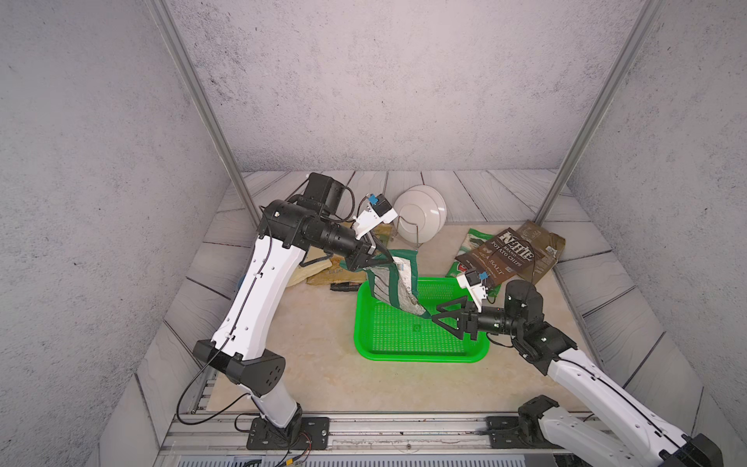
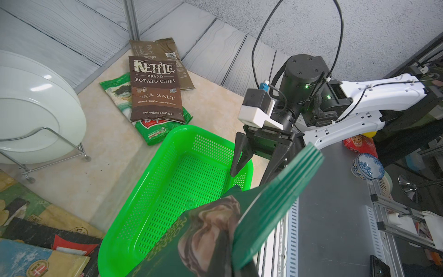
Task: Put the potato chips into the basket
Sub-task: Place the potato chip in the basket.
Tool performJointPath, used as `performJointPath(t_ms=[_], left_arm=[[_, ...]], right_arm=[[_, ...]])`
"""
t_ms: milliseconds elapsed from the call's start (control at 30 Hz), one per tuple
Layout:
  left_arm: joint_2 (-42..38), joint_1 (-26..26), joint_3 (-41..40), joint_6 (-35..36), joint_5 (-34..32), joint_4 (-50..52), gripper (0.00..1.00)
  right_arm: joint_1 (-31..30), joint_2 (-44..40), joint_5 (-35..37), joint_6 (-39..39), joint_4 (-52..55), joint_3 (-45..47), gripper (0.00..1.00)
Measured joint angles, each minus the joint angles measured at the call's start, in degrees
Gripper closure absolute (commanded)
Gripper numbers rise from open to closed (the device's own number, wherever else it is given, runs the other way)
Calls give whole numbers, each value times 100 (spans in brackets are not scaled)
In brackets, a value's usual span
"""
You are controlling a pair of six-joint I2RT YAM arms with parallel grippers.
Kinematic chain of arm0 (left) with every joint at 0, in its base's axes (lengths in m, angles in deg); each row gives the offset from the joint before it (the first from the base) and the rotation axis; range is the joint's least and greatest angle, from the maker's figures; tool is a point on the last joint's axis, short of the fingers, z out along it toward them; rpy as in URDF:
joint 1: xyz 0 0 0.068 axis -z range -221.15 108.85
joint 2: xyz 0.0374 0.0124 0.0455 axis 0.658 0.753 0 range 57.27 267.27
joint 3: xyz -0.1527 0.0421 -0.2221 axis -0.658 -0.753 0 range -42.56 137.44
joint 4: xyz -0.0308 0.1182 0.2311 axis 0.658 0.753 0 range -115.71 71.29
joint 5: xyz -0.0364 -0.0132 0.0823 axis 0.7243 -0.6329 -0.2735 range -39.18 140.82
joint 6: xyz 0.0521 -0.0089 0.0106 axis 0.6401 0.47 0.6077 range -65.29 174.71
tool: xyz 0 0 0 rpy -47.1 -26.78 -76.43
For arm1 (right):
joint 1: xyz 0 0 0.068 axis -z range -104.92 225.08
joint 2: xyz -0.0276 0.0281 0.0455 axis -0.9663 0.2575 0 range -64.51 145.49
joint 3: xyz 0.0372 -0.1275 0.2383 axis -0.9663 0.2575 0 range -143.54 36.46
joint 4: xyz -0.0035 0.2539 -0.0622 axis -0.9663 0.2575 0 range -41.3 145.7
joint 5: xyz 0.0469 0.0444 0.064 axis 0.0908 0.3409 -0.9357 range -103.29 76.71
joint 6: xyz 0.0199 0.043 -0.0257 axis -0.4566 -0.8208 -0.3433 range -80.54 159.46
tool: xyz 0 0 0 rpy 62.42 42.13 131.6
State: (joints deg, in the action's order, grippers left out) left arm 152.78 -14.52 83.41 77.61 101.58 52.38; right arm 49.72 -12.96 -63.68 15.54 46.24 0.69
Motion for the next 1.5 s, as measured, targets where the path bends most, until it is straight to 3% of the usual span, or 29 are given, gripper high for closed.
performJointPath(t_ms=[300, 500, 1033, 1333, 1500], left_arm=[[33, 0, 22, -96, 2, -4, 100], [63, 0, 22, -157, 2, -11, 100], [101, 0, 22, -284, 9, -74, 100], [136, 0, 22, -350, -26, -142, 100], [138, 0, 22, -391, -96, -186, 100]], right_arm=[[-2, 203, -114, -7, -83, 2, 35], [-7, 254, -15, 37, -57, 2, 43], [-87, 494, 216, 90, 136, -26, 44], [-160, 490, 212, 105, 133, -26, 37], [-168, 481, 190, 105, 116, -26, 38]])
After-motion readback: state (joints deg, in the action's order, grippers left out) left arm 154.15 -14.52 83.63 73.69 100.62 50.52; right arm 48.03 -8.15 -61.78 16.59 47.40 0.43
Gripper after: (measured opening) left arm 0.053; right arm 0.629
